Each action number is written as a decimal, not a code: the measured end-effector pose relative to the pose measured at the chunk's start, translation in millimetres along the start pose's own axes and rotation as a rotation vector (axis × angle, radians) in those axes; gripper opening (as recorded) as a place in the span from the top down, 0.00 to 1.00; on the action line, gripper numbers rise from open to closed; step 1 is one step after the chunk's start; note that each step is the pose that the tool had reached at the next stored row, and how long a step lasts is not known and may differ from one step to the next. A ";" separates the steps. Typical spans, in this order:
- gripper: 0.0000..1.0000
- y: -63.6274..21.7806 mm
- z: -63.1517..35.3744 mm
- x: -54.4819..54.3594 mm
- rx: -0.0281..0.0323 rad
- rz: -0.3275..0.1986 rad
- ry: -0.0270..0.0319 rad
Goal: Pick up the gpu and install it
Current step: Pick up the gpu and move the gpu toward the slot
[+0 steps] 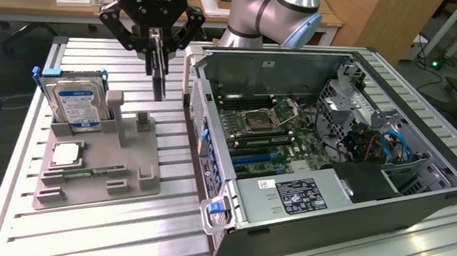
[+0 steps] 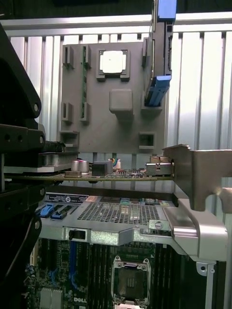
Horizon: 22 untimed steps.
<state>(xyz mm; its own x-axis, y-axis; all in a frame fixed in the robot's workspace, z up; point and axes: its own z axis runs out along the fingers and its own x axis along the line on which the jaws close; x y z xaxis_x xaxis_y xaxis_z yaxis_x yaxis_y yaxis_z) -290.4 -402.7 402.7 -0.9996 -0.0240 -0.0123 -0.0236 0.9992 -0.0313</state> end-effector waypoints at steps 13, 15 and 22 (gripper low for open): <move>0.72 -0.2 0.1 -8.6 0.0000 0.000 0.0000; 0.72 -0.2 0.1 -9.9 0.0000 0.000 0.0000; 0.72 -0.3 0.2 -14.3 0.0000 0.000 0.0000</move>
<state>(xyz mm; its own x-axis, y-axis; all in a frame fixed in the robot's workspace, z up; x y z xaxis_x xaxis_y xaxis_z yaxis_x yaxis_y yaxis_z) -276.1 -402.7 402.6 -0.9996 -0.0240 -0.0123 -0.0236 0.9992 -0.0313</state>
